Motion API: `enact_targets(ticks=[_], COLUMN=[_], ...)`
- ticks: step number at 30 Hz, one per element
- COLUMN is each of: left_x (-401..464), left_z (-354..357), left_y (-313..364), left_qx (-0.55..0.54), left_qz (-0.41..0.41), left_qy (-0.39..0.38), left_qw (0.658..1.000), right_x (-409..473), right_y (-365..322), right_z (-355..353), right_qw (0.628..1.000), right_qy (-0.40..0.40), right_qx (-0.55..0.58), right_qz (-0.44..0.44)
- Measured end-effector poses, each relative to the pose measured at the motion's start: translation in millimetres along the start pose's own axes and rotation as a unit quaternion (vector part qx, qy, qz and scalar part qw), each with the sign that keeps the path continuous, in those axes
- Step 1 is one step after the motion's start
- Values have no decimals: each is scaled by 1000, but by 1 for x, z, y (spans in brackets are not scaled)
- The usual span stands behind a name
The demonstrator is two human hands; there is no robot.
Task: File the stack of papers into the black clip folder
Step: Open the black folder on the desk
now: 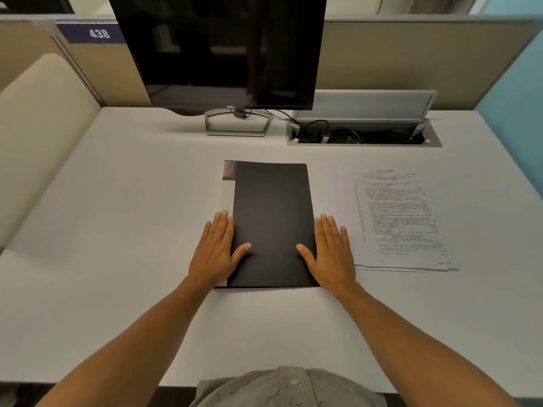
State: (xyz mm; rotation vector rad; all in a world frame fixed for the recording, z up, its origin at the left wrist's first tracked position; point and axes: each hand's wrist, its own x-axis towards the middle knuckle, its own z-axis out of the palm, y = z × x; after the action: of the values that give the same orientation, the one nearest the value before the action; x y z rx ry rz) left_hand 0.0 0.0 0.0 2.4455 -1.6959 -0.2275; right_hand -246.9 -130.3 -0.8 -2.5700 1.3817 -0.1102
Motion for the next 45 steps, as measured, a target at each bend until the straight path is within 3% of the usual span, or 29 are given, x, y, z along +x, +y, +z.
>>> enact_targets(ticks=[9,15,21,26,32,35,39,41,45], left_x=[-14,-24,-31,-32,-44,-48,-54,-56,-59], left_z=[2,-1,2,5,5,4,2,2,3], left_y=[4,7,4,10,15,16,16,17,19], left_qx=[-31,-55,23,66,54,48,6,-46,-204], left_qz=[-25,-13,70,87,111,122,103,84,55], left_qy=[-36,-17,-86,-90,-53,-30,-2,19,93], left_qw=[999,998,994,990,991,991,995,995,973], right_x=[-9,-10,-10,-10,-5,-2,-1,-1,-6], right_y=[-2,-1,-2,-2,-2,-4,-5,-7,-16], right_z=[19,23,24,23,14,5,-9,-12,0], right_qw=[998,999,999,999,996,963,882,885,935], right_qy=[-50,-42,-42,-34,17,80,130,125,86], right_qx=[-37,-24,-23,-13,81,244,422,429,343], right_qz=[-5,-5,1,-4,17,86,164,133,18])
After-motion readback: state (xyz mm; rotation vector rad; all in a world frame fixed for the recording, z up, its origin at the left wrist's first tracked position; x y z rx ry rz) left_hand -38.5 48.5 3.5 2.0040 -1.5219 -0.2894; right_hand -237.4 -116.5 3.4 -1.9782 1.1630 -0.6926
